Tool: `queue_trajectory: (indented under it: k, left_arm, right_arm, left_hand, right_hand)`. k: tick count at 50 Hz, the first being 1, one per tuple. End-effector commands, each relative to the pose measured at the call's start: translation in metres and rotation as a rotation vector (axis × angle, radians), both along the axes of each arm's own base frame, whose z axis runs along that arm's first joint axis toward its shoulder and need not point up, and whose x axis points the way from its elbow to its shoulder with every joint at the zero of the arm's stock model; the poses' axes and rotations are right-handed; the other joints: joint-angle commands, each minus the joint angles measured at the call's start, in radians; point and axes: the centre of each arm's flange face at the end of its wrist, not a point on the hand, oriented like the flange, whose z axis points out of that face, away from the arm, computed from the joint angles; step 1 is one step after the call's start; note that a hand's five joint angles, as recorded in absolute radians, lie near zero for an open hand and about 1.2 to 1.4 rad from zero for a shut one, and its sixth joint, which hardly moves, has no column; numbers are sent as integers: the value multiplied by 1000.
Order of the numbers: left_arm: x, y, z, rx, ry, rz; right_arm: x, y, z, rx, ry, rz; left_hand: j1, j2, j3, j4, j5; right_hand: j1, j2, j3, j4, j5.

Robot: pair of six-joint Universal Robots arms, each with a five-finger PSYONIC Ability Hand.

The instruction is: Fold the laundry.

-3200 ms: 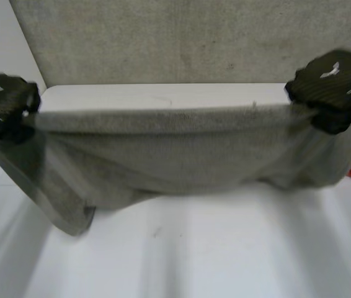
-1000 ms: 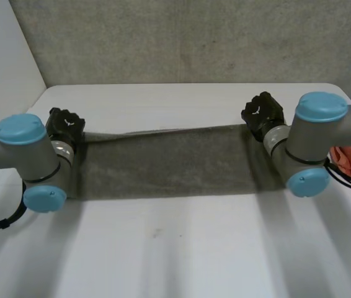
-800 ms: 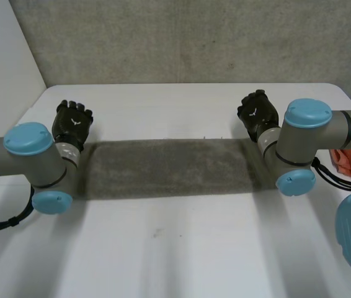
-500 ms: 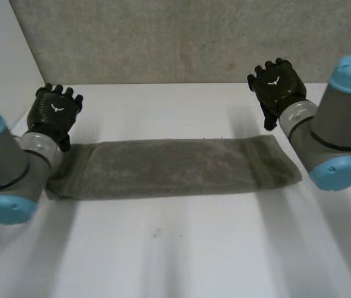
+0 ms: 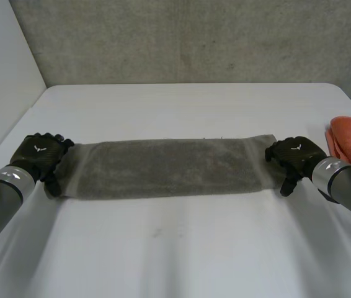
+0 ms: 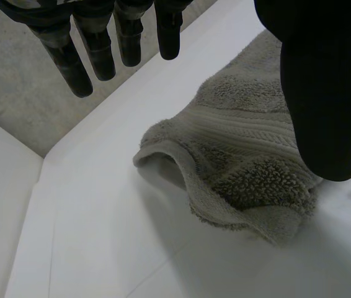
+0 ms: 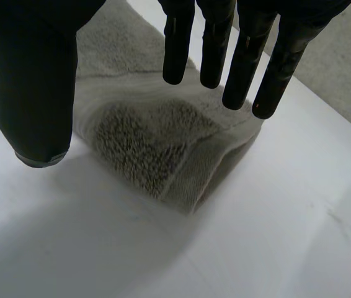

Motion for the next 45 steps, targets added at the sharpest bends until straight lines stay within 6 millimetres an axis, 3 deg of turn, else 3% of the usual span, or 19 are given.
queue_trajectory:
  k: [1, 4, 5, 6, 7, 12, 18, 21, 29, 32, 35, 40, 42, 43, 45]
  left_arm:
    - [-2, 3, 0, -9, 4, -5]
    - [-2, 4, -1, -9, 5, -5]
    - [-2, 4, -2, -9, 4, -3]
    - [-2, 4, -2, -9, 6, -3]
    - [-2, 5, -3, -4, 4, -3]
    - [-1, 5, 3, -22, 6, -1]
    - [-1, 8, 14, -49, 29, 7]
    - [-1, 9, 18, -54, 50, 11]
    - [-2, 15, 22, -56, 78, 13]
    - [-2, 16, 22, -53, 78, 15]
    - [-1, 16, 23, -56, 78, 16]
    - [-1, 17, 27, -70, 80, 17]
    - [-1, 17, 28, -73, 80, 17]
    - [-1, 17, 29, -77, 80, 17]
    - [-1, 18, 31, -82, 81, 18]
  right_arm:
    - [0, -10, -21, -8, 9, 4]
    - [-1, -15, -29, -7, 16, -4]
    - [-2, -17, -30, -10, 18, -8]
    - [-3, -20, -30, -20, 14, -14]
    - [-5, -23, -29, -27, 9, -23]
    - [-22, -33, -20, -93, 21, -100]
    - [-42, -32, 10, -165, 36, -169]
    - [-54, -34, 15, -172, 37, -199]
    - [-109, -52, 26, -233, 178, -308]
    - [-119, -58, 35, -286, 252, -308]
    - [-107, -60, 53, -364, 304, -264]
    - [-13, -42, 103, -551, 210, -52]
    - [11, -34, 111, -588, 189, 7]
    - [37, -23, 117, -618, 163, 74]
    - [65, -12, 117, -640, 137, 153]
  left_hand:
    - [26, 15, 9, 16, -7]
    - [26, 15, 9, 16, -7]
    - [29, 18, 12, 18, -4]
    - [26, 15, 9, 16, -7]
    - [26, 15, 9, 16, -7]
    - [26, 15, 9, 16, -7]
    - [26, 15, 9, 16, -7]
    - [26, 15, 9, 16, -7]
    - [23, 12, 6, 13, -10]
    - [23, 12, 6, 13, -10]
    - [23, 12, 6, 13, -10]
    - [20, 9, 3, 10, -12]
    - [20, 9, 3, 10, -12]
    - [20, 9, 3, 10, -12]
    - [17, 7, 0, 7, -15]
  right_hand:
    - [242, 181, 174, 174, 192]
    - [303, 243, 235, 236, 253]
    - [426, 365, 358, 358, 376]
    - [851, 791, 783, 784, 801]
    - [997, 937, 929, 929, 947]
    - [998, 938, 930, 931, 948]
    - [998, 938, 930, 931, 948]
    - [998, 938, 930, 931, 948]
    - [998, 938, 930, 931, 948]
    - [998, 938, 930, 931, 948]
    - [998, 938, 930, 931, 948]
    - [998, 938, 930, 931, 948]
    - [998, 938, 930, 931, 948]
    - [998, 938, 930, 931, 948]
    - [998, 938, 930, 931, 948]
